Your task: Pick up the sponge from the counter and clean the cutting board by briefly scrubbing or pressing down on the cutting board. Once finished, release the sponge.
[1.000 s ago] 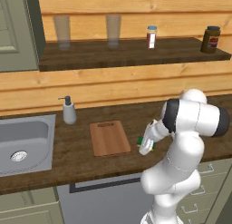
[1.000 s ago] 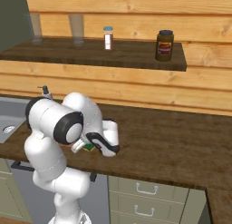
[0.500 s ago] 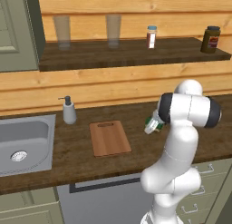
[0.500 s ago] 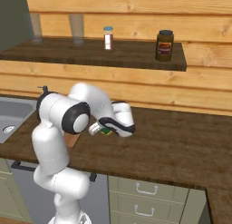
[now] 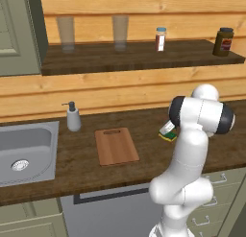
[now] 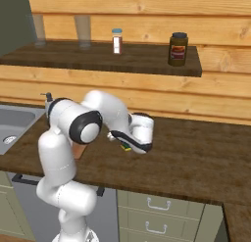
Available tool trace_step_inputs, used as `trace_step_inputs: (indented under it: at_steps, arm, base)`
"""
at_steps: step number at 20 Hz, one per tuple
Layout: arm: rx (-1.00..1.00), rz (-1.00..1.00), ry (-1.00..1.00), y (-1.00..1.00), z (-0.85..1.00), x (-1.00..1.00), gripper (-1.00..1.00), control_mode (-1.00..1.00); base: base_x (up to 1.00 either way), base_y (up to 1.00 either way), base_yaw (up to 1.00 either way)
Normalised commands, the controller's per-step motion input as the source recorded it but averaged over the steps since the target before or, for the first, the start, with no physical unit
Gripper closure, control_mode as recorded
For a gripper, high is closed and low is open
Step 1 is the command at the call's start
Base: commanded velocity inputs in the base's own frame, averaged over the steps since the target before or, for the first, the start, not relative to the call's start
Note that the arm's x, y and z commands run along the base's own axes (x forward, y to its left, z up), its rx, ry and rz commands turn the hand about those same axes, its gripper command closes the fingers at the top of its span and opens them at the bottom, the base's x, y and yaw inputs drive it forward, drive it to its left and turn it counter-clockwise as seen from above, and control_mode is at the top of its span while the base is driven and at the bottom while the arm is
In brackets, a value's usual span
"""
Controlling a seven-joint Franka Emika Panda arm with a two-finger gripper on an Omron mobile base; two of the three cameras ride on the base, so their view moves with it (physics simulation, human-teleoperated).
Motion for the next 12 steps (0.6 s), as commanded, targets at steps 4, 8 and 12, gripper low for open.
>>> trace_step_inputs:
  at_steps: [4,8,12]
  arm:
    - [0.00,0.00,0.00,-0.27,0.14,0.23,-1.00,-1.00]
    - [0.00,0.00,0.00,-0.04,0.77,-0.07,-1.00,-1.00]
    - [0.01,-0.03,0.00,0.06,1.00,-0.42,-1.00,-1.00]
  base:
    - [0.00,0.00,0.00]
    - [0.00,0.00,0.00]
    - [0.00,0.00,0.00]
